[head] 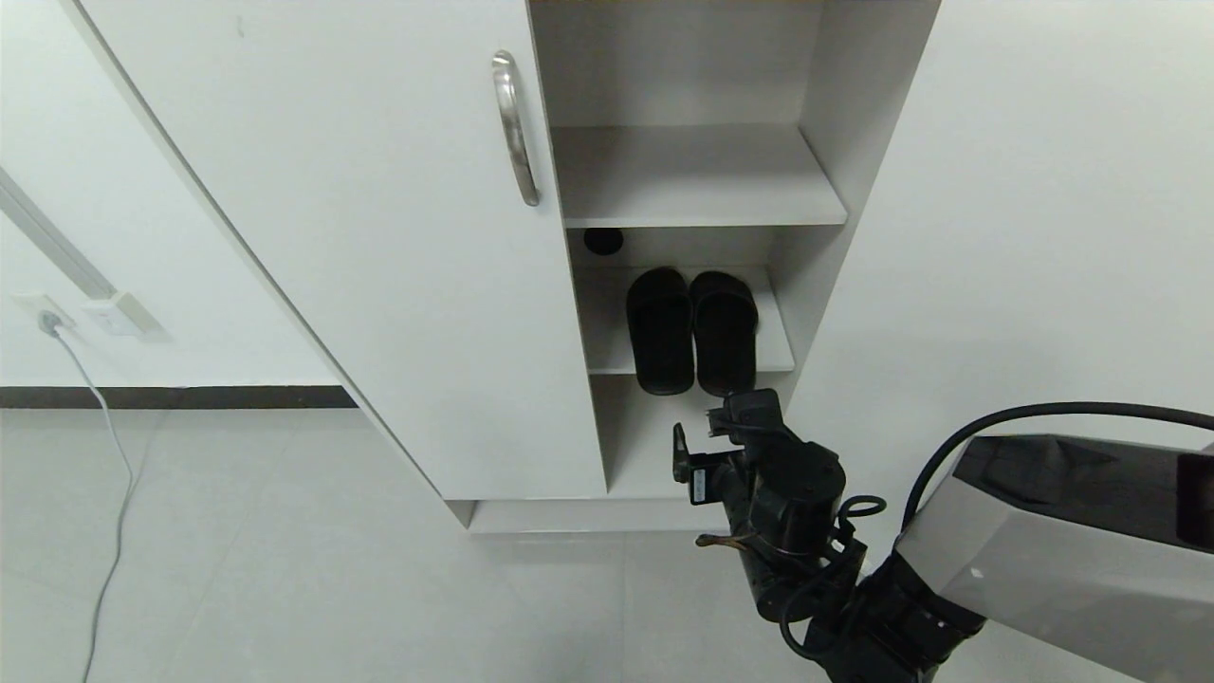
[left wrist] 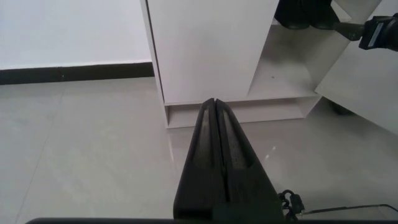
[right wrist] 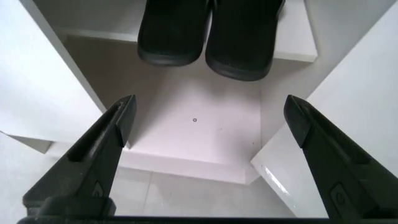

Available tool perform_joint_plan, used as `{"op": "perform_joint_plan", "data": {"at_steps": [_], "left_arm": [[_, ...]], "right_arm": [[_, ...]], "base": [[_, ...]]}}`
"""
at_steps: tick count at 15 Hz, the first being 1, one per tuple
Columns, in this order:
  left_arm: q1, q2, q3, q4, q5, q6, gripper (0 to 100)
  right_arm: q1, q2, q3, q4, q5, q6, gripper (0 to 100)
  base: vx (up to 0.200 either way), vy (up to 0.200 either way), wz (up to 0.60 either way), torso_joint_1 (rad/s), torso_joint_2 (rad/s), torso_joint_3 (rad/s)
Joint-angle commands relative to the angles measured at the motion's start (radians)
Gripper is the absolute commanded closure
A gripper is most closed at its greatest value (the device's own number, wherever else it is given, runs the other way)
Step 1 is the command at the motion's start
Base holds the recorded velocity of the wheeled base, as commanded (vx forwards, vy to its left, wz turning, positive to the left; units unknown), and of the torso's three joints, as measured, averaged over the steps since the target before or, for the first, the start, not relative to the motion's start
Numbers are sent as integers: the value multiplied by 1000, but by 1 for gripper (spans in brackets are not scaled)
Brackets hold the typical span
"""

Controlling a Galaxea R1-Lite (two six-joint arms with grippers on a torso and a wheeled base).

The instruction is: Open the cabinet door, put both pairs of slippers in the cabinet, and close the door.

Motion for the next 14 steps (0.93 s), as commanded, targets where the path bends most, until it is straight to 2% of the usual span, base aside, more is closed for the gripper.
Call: {"op": "perform_joint_plan", "data": {"at_steps": [1, 7, 14], "left_arm": [[0, 1, 0, 0, 0, 0, 100], [0, 1, 0, 0, 0, 0, 100], [0, 1, 0, 0, 0, 0, 100]], "right_arm": [[2, -1, 9, -1, 0, -1, 0], [6, -1, 14, -2, 2, -1, 0], [5, -1, 14, -2, 0, -1, 0]], "base": [[0, 0, 0, 0, 0, 0], [0, 0, 0, 0, 0, 0], [0, 0, 0, 3, 0, 168]]}}
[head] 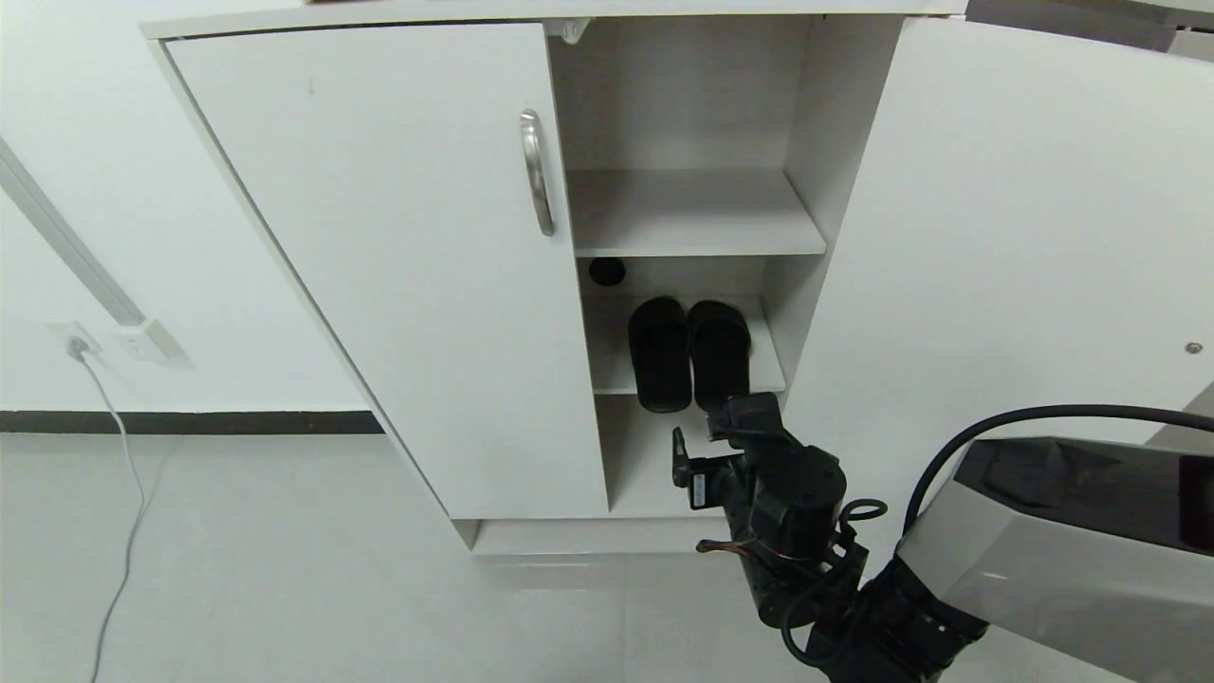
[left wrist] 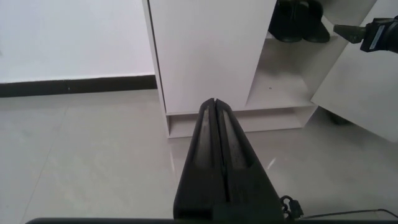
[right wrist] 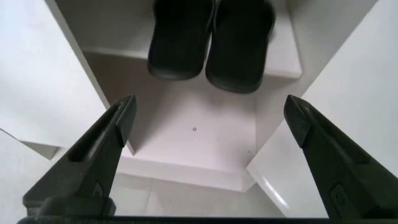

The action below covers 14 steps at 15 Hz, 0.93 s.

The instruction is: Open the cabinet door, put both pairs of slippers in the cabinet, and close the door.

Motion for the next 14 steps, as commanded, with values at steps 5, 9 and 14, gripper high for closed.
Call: {"op": "perform_joint_plan", "data": {"at_steps": [5, 9, 14], "left_arm": [[0, 1, 0, 0, 0, 3, 100], [1, 1, 0, 0, 0, 6, 100], [0, 1, 0, 0, 0, 5, 100]], "right_arm": [[3, -9, 12, 5, -2, -14, 0], [6, -58, 26, 25, -2, -23, 0], [6, -55, 43, 32, -2, -23, 0]], "base": [[0, 0, 0, 1, 6, 206], [0, 0, 0, 1, 1, 207], [0, 0, 0, 5, 3, 106]]}}
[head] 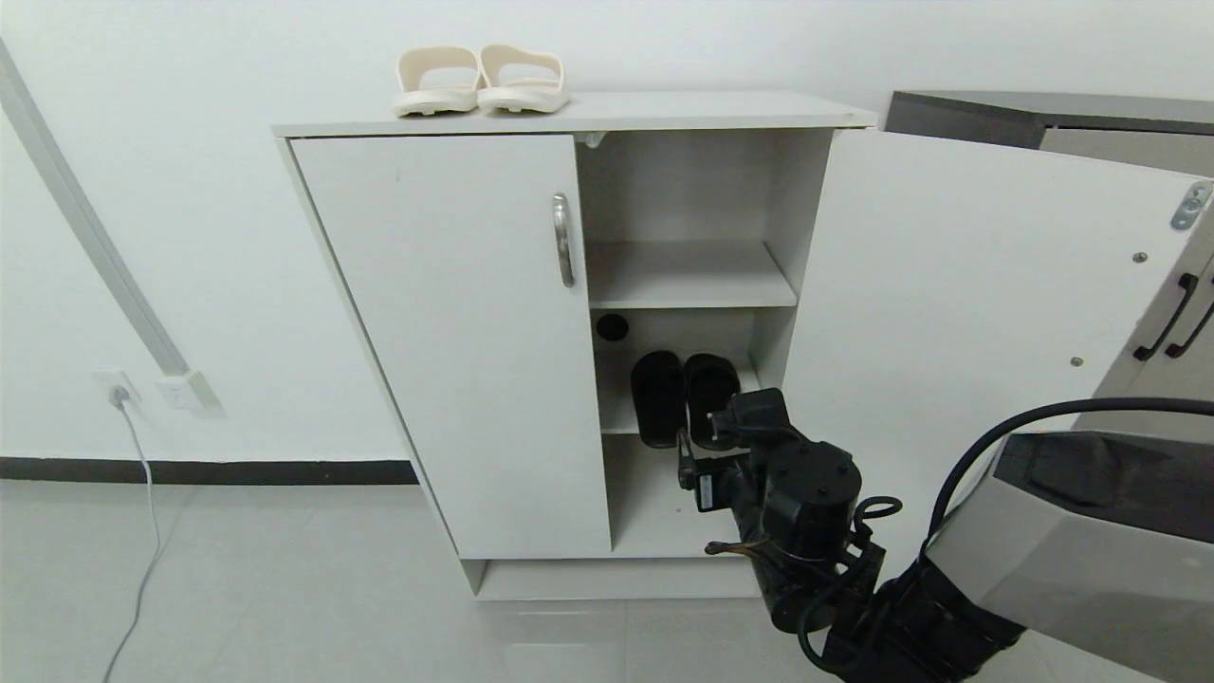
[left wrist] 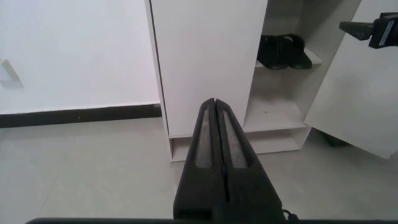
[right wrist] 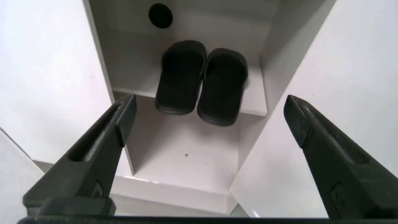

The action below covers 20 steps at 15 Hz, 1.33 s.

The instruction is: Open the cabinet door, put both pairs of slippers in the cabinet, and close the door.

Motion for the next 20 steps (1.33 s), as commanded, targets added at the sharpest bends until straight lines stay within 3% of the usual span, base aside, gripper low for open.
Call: {"op": "perform_joint_plan", "data": {"at_steps": [1, 3, 20], "left_arm": [[0, 1, 0, 0, 0, 0, 100], [0, 1, 0, 0, 0, 0, 100], [1, 1, 0, 0, 0, -2, 100]], "right_arm": [[0, -1, 3, 0, 0, 0, 0], [0, 2, 6, 0, 0, 0, 0], [4, 15, 9, 3, 2, 0, 0]], "base": [[0, 0, 0, 0, 0, 0], [0, 0, 0, 0, 0, 0], [0, 200, 0, 3, 1, 2]]}}
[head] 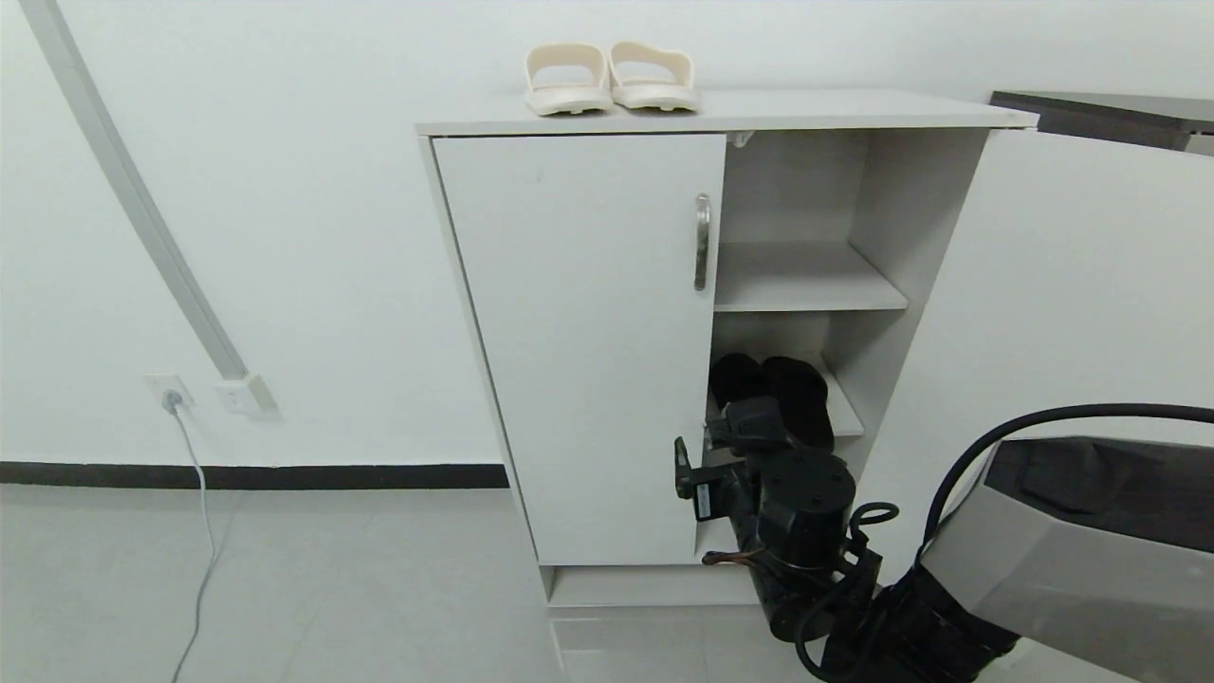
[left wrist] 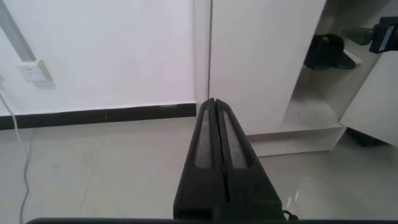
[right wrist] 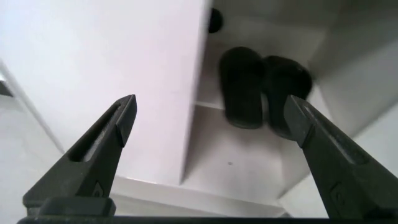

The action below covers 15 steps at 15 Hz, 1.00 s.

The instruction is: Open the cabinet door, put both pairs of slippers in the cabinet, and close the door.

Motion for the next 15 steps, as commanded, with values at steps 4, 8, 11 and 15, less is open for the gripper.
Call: {"op": "perform_joint_plan", "data": {"at_steps": [4, 8, 11, 15], "left_arm": [[0, 1, 0, 0, 0, 0, 100], [0, 1, 0, 0, 0, 0, 100], [0, 1, 0, 0, 0, 0, 100], [0, 1, 0, 0, 0, 0, 100]], "right_arm": [[0, 14, 0, 0, 0, 0, 0], [-5, 17, -2, 0, 0, -3, 0], [-9, 17, 0, -9, 15, -8, 0], [-28, 17, 9, -3, 29, -8, 0]], "base": [[0, 200, 0, 0, 2, 5], [0, 0, 0, 0, 0, 0], [0, 0, 0, 0, 0, 0], [0, 0, 0, 0, 0, 0]]}}
